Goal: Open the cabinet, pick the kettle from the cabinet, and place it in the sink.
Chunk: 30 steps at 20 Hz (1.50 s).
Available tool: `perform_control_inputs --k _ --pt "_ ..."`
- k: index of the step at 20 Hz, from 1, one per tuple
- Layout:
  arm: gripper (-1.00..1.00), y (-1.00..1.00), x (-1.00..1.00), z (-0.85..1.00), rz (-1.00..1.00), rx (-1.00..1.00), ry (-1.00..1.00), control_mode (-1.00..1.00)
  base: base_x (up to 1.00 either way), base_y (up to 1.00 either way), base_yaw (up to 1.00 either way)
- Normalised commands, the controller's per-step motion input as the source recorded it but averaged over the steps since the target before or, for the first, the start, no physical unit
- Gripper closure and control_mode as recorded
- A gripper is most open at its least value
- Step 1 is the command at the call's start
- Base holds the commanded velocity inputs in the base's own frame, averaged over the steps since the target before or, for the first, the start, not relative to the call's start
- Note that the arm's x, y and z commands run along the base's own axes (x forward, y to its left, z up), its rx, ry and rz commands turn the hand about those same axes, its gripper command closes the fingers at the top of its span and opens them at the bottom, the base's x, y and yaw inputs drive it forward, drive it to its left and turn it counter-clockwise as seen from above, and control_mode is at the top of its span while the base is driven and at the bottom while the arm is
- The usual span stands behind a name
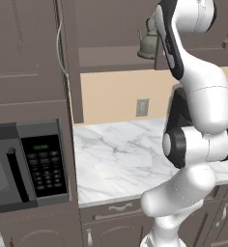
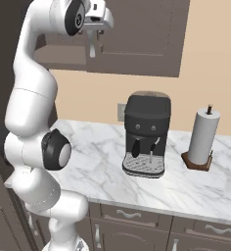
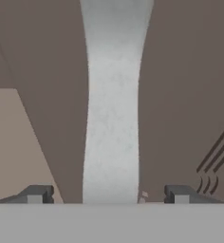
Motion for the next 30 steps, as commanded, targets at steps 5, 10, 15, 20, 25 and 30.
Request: perform_control_inputs --k 5,10,15,20,25,30 --pt "1.0 0.02 0.25 -0.23 0.01 0.05 -0.13 -1.0 0.0 0.0 0.0" --pt "1.0 0.01 0.09 -0.32 0.03 0.1 -0.25 -1.0 0.0 0.0 0.0" --pt "1.0 0.12 0.06 -0.35 0.01 0.14 -0.27 -1.0 0.0 0.0 0.0" --pt "1.0 0.14 0.24 -0.07 0.02 0.11 -0.13 -1.0 0.0 0.0 0.0" --pt "1.0 0.05 0.0 0.0 0.14 0.13 0.0 -1.0 0.0 0.0 0.0" --pt "1.0 -0.03 -0.35 0.02 0.2 0.01 0.03 -1.0 0.0 0.0 0.0"
